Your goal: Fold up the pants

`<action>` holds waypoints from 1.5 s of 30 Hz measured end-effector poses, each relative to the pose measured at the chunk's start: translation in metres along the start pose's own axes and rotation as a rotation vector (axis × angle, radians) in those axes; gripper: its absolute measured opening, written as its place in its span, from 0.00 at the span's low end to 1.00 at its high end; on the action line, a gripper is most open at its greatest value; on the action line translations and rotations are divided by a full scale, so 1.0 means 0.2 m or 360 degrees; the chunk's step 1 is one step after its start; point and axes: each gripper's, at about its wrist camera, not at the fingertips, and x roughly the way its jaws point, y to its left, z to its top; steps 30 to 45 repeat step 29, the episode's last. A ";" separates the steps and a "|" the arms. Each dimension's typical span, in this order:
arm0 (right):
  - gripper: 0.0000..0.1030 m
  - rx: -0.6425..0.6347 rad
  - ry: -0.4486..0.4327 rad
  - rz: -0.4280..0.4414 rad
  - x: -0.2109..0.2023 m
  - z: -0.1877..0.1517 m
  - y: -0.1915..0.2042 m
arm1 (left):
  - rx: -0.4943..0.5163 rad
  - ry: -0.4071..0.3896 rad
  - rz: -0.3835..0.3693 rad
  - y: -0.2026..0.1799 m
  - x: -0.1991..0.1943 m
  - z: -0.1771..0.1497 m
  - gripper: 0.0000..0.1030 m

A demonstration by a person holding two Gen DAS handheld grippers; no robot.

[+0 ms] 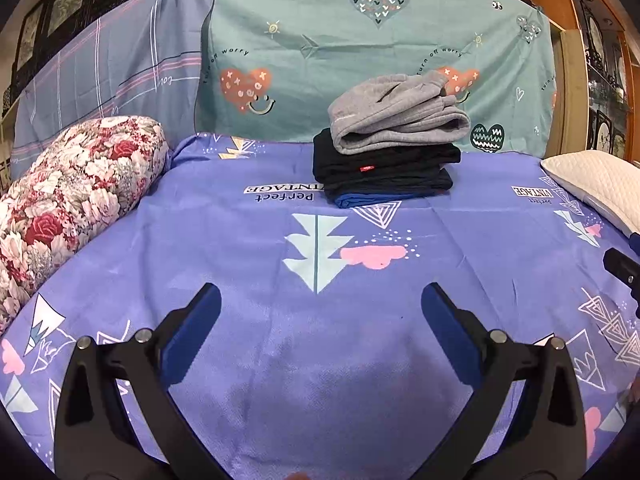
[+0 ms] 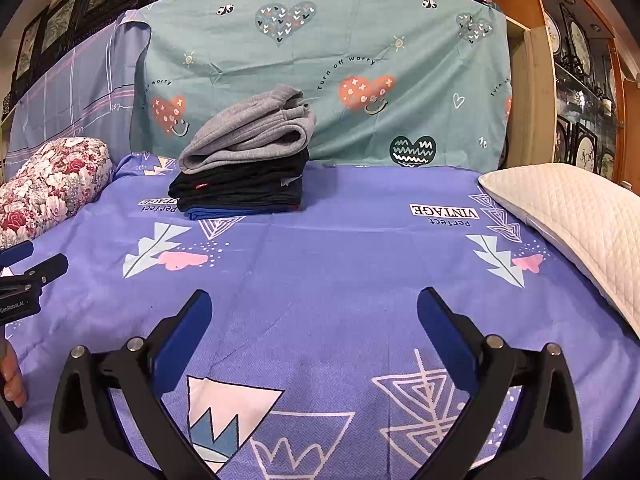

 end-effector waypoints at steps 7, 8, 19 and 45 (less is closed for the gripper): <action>0.99 0.0003 -0.0003 -0.0003 0.00 0.00 0.00 | -0.0029 0.0028 0.0016 0.01 0.01 -0.01 0.98; 0.99 0.0003 -0.0003 -0.0003 0.00 0.00 0.00 | -0.0031 0.0025 0.0022 0.02 0.01 -0.01 0.98; 0.99 0.0007 -0.0004 -0.0008 0.00 0.00 0.00 | -0.0013 -0.0037 0.0031 0.01 -0.02 0.00 0.98; 0.99 0.0005 -0.0002 -0.0006 0.00 0.00 0.00 | -0.0076 0.0072 0.0006 0.04 0.03 -0.01 0.98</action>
